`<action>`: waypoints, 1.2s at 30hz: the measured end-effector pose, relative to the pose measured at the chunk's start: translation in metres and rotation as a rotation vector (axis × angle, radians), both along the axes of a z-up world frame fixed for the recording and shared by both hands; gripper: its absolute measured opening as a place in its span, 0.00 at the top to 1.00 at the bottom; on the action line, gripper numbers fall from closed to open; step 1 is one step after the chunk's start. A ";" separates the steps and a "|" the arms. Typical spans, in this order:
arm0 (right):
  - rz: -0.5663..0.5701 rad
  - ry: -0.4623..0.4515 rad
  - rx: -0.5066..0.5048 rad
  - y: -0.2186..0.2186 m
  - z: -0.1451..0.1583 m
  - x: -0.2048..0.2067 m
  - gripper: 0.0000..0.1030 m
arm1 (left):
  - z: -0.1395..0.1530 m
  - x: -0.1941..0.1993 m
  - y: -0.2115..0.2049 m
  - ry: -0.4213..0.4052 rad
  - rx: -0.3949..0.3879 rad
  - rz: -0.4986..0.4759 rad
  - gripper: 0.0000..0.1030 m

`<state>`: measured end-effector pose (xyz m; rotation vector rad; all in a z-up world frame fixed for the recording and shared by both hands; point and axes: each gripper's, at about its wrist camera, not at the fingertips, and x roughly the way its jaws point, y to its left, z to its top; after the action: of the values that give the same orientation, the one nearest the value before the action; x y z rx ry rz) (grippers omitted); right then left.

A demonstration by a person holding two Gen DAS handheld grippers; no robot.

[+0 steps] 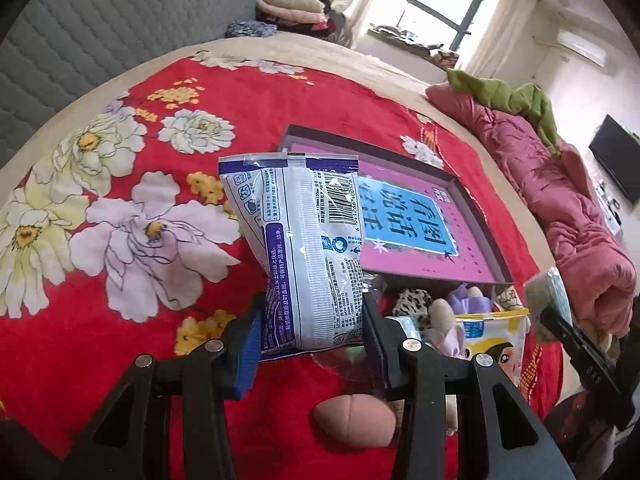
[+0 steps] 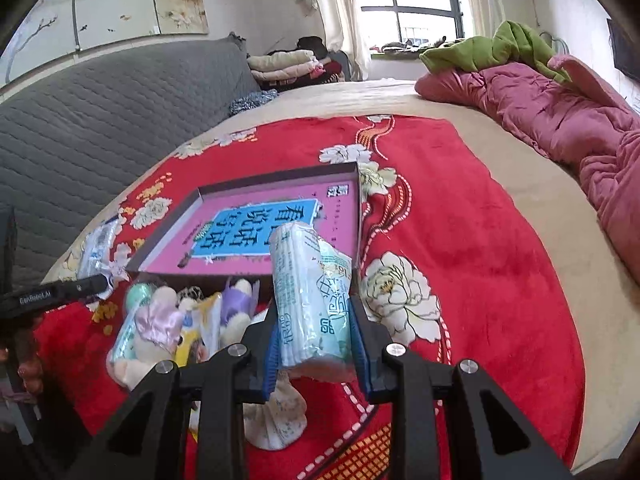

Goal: Organize soft objects
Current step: 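Carry the snack bag over the pink box with the left while the right lowers the tissue pack into it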

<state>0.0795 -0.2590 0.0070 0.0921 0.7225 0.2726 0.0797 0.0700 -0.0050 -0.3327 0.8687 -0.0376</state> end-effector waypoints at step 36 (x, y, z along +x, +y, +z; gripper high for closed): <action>0.075 0.018 -0.021 0.034 -0.006 0.103 0.70 | -0.016 0.097 -0.020 0.020 0.049 -0.099 0.55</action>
<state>0.1822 -0.2248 0.0006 0.0479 0.7471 0.3358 0.1768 0.0499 -0.0207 -0.2442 0.9043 -0.1046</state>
